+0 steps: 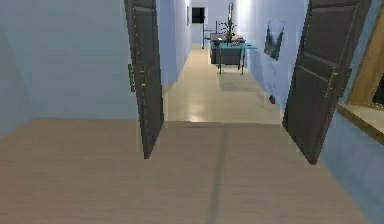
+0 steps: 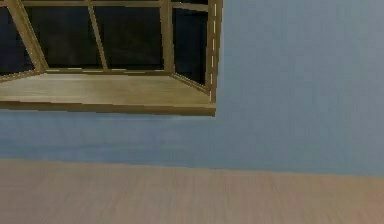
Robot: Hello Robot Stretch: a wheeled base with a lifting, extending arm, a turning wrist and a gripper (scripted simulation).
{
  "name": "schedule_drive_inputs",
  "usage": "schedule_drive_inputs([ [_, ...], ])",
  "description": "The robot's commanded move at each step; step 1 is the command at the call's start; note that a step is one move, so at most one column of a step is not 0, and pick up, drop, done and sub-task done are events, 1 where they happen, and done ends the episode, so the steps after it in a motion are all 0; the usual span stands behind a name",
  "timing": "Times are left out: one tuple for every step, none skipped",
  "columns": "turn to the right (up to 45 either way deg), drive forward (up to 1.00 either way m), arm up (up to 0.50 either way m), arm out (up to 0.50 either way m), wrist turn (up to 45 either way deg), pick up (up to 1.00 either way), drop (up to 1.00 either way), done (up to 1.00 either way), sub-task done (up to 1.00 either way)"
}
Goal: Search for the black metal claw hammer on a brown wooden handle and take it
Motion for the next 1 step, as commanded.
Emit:
schedule_drive_inputs([
  [0.0,1.0,0.0,0.0,0.0,0.0,0.0,0.0,0.0],
])
